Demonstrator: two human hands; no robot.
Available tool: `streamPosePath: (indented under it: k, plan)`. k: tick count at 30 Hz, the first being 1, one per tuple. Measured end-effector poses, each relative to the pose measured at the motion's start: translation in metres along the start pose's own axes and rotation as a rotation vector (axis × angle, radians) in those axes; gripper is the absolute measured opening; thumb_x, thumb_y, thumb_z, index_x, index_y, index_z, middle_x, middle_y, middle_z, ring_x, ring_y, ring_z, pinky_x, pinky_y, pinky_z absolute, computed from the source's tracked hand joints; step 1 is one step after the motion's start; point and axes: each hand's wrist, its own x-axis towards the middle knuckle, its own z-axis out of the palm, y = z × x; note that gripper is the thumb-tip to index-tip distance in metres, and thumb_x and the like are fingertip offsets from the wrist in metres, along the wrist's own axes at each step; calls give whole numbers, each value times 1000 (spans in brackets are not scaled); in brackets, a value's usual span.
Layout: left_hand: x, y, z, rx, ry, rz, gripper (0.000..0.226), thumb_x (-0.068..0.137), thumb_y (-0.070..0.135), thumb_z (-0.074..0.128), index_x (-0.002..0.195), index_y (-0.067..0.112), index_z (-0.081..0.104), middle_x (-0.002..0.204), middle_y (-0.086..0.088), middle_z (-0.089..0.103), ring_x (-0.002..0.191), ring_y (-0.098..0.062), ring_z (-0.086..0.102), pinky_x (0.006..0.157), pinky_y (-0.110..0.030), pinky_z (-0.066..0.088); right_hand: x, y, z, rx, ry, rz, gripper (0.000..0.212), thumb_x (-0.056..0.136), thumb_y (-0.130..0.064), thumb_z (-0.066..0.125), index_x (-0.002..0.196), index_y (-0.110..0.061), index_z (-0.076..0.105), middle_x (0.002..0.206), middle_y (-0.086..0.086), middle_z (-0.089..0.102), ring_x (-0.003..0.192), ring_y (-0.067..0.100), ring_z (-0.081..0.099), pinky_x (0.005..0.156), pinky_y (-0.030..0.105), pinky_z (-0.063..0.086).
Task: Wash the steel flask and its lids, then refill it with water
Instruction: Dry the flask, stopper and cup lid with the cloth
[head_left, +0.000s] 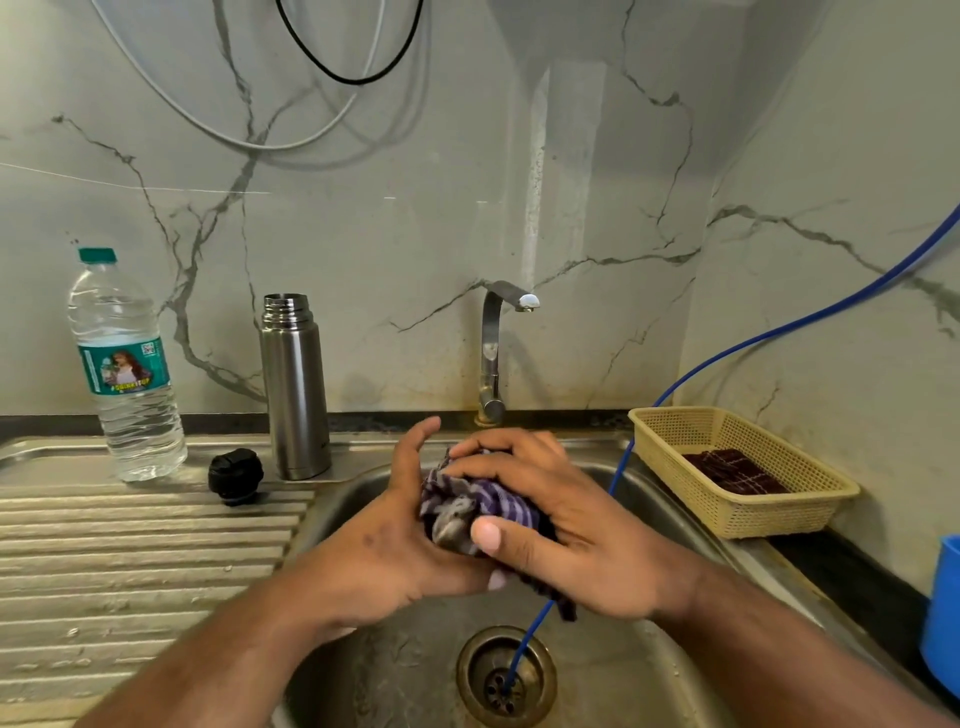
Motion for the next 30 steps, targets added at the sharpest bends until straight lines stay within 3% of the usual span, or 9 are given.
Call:
streamPosePath:
  k: [3,7,9,11,15,19,23,27,30]
  plan:
    - [-3,4,-10,-52,-94,-69,129,71,-7,86,150,56,6,119,5,71,112,-8,69,95,-26,56,-2,2,-2,-27,-156,9,65,92,-37,60,153,-38,39,155,-18,29,149,9,20,122,38,29]
    - [-4,7,-19,101,21,-80,121,51,40,101,142,52,23,119,5,69,106,-7,70,95,-30,58,-1,6,-10,-97,-33,-64,61,95,-29,70,151,-33,47,151,-13,42,142,11,40,113,41,42]
    - [-3,9,-17,-70,97,-95,118,37,58,99,135,36,37,106,0,75,94,-12,74,82,-28,60,0,9,-12,4,92,-40,57,93,-35,73,146,-31,51,140,-15,54,130,10,54,103,40,53]
    - [1,9,-12,-355,152,-116,104,50,64,92,129,15,46,98,-8,77,81,-22,72,64,-32,53,-1,9,-11,150,205,50,61,87,-40,79,140,-34,50,132,-19,59,124,9,60,98,39,57]
    - [1,16,2,-526,170,-125,61,91,63,54,126,14,65,112,-13,75,85,-23,69,64,-35,43,1,3,3,343,421,119,61,81,-48,82,131,-35,51,127,-12,63,119,16,65,98,43,57]
    - [0,16,11,-666,304,-111,41,99,49,43,110,24,73,109,-6,78,105,-24,73,91,-46,55,1,-12,4,83,139,-51,73,89,-41,79,151,-34,42,157,-16,39,146,16,39,117,42,39]
    - [-2,15,15,-692,324,-94,46,94,58,41,112,26,69,102,2,80,96,-17,76,78,-42,57,3,-11,-1,-163,-10,-164,76,93,-40,76,157,-37,35,167,-18,15,155,17,19,120,43,34]
    - [-5,17,27,-670,310,-150,41,111,32,31,105,19,69,86,0,80,77,-15,77,65,-40,61,2,-6,3,-64,34,-172,69,91,-37,79,151,-35,45,159,-8,31,149,15,33,115,39,42]
    - [-6,19,30,-669,302,-167,60,110,40,29,87,15,79,80,-14,74,62,-23,63,50,-31,45,4,-4,6,-19,92,-144,58,91,-32,79,143,-34,53,142,-5,46,136,15,47,109,35,46]
